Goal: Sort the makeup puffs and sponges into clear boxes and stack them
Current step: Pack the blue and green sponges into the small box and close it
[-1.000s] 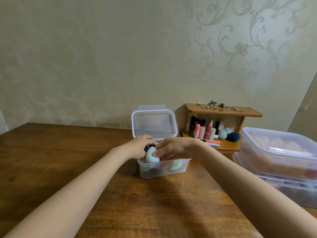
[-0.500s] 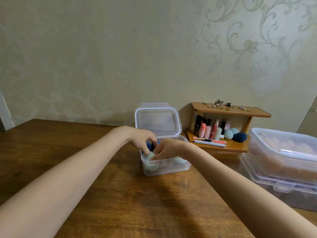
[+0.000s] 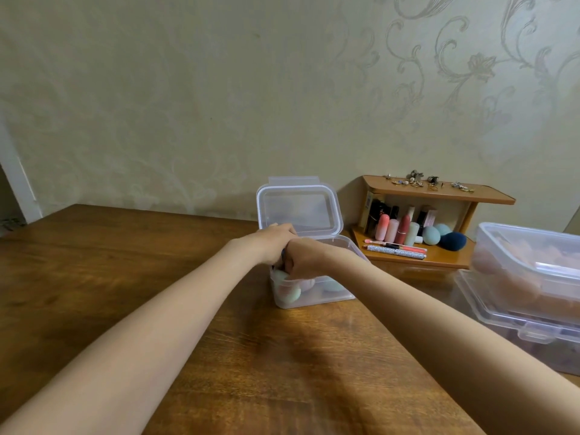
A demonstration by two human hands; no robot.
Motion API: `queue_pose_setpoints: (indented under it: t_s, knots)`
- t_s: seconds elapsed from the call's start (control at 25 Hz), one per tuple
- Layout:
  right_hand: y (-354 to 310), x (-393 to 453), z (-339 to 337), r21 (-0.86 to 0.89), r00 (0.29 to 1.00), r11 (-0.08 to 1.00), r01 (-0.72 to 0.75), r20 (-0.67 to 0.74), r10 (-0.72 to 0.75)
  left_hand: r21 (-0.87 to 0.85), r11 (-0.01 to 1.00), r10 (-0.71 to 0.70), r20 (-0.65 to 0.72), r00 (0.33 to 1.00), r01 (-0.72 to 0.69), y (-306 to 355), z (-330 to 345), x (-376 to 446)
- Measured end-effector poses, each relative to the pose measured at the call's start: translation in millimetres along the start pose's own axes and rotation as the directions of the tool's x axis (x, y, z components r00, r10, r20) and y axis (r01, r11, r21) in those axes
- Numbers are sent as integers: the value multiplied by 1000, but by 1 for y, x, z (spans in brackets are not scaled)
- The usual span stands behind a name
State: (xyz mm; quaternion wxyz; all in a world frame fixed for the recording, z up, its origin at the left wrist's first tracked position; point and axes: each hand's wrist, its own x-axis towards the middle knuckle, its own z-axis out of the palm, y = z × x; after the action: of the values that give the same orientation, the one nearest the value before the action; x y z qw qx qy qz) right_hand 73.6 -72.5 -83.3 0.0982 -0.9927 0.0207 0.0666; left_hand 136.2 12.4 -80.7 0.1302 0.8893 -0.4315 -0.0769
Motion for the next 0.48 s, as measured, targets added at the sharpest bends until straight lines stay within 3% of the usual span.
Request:
queue_pose_setpoints:
  t_s: [0.2, 0.4, 0.48]
  knots:
    - [17, 10, -8, -2, 960, 994, -109, 258, 106, 107, 992, 57, 32, 998, -61, -1, 3, 5]
    - [7, 6, -7, 33, 988, 996, -86, 134, 81, 93, 994, 36, 156, 987, -51, 4, -9, -1]
    - [4, -2, -13, 11, 983, 998, -61, 173, 58, 59, 996, 53, 213, 976, -67, 5, -10, -3]
